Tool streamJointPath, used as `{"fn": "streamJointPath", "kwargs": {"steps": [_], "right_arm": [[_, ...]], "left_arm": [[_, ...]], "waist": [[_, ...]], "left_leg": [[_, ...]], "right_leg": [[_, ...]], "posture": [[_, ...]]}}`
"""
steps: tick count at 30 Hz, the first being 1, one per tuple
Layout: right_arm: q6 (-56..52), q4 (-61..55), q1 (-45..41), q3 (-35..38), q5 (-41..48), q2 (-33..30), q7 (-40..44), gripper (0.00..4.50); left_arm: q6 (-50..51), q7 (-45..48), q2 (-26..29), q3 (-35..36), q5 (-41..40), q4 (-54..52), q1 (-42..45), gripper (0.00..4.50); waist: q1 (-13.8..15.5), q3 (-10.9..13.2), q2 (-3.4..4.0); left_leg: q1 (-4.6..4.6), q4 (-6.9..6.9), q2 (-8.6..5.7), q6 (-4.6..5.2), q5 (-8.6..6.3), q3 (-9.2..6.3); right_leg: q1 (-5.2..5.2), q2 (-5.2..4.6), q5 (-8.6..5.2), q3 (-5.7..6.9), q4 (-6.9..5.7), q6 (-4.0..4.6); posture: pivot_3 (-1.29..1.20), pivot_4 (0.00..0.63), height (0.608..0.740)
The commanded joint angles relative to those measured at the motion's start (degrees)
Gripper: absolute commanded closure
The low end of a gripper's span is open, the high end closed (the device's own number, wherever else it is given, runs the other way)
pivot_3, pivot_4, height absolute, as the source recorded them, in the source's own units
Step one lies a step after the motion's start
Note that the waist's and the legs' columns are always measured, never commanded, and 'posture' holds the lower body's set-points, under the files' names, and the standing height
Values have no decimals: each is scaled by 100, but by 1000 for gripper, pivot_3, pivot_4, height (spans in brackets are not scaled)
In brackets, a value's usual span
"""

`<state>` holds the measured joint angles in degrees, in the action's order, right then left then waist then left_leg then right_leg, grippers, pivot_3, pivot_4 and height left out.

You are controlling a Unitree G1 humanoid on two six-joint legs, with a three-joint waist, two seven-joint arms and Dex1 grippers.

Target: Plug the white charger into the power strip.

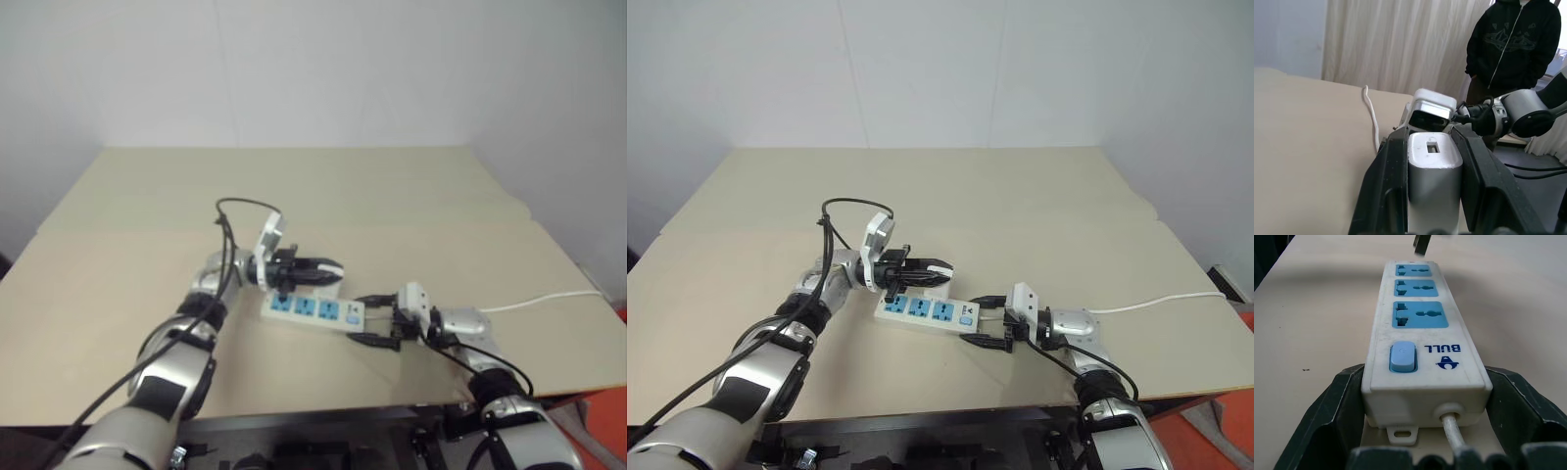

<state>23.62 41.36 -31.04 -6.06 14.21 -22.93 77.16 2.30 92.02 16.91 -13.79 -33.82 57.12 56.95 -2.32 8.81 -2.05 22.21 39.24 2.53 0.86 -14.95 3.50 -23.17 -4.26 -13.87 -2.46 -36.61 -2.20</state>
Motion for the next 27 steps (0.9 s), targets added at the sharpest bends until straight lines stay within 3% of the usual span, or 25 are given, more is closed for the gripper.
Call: {"fn": "streamJointPath", "kwargs": {"steps": [1, 27], "right_arm": [[-125, 35, 249, -284, -334, -13, 100, 1079], [-137, -67, 317, -302, -401, 17, -51, 1079]], "left_arm": [[-167, 48, -10, -113, -76, -51, 108, 3486], [-645, 48, -151, -537, 136, 257, -43, 3486]], "waist": [[1, 0, 0], [-5, 0, 0]], "left_leg": [[0, 0, 0, 0, 0, 0], [-1, 0, 0, 1, -1, -2]], "right_leg": [[0, 0, 0, 0, 1, 0], [0, 2, -1, 0, 4, -1]], "posture": [[0, 150, 740], [0, 150, 740]]}}
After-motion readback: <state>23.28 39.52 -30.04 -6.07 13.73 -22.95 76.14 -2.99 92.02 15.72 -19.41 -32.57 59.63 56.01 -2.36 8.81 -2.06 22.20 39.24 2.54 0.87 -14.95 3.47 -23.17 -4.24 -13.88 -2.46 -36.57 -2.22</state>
